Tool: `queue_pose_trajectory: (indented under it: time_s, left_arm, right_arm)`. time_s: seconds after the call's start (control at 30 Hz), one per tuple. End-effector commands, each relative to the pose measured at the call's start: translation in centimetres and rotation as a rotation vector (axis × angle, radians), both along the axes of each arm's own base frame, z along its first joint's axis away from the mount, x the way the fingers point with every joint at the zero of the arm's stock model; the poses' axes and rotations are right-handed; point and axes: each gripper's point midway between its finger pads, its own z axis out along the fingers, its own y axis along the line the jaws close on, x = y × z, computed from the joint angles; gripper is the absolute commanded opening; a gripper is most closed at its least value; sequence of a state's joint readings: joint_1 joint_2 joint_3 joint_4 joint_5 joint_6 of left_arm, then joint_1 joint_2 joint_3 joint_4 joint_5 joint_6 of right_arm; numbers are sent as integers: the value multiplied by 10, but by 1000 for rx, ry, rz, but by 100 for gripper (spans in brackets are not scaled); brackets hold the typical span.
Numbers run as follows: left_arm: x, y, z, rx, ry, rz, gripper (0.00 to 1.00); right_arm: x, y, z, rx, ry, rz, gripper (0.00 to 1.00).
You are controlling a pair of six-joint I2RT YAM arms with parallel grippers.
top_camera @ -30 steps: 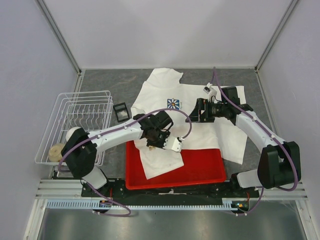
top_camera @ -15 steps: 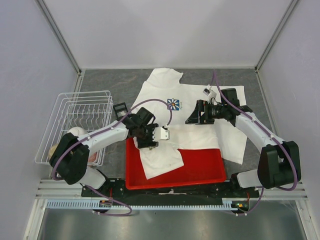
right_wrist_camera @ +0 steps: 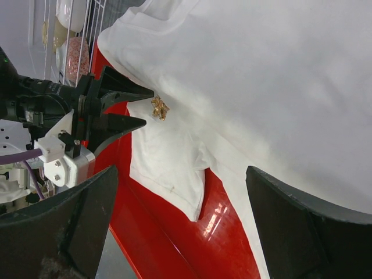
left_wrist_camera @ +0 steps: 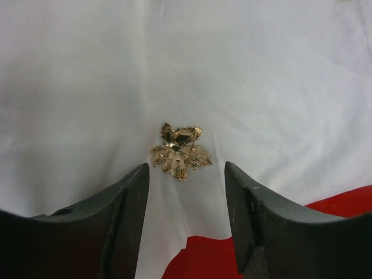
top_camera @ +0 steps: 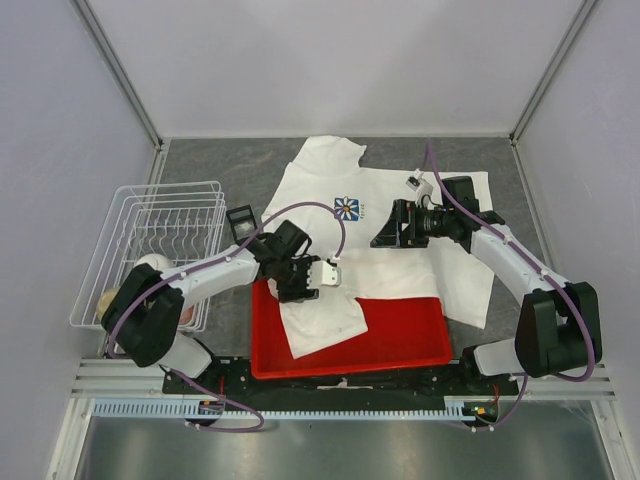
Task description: Pin the brooch onto the clothing
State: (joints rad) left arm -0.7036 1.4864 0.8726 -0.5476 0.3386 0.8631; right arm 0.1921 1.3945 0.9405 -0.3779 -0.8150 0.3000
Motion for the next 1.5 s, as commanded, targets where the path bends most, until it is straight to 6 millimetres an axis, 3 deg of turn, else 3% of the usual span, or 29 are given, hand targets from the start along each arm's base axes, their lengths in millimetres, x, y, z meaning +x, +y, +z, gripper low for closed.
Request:
queue_pose_trajectory:
  time_s: [0.0,0.4,0.5,0.53,0.7,1.07,1.47]
  left_arm:
    - [-3,-4,-11,-11,12,-23,61]
    - [-2,4,-39,61,45,-7,63]
    - [-3,4,-38,59,45,-12,52]
    - [-3,4,-37,58,45,-11,41]
    - [4,-1,-18,29,4,-5,30]
    - [1,0,19,0,-31,-28,29]
    - [-10,-15,48,-106,-1,-56,25]
  right_arm:
    - [3,2,3,18,-20,10,98]
    - [4,1,4,18,-21,7,98]
    - [3,1,5,19,-23,8,98]
    - [3,2,4,19,-21,10,98]
    - [3,2,5,22,-20,9,98]
    - [1,2,9,27,-33,12,98]
    - [1,3,8,29,-24,17,98]
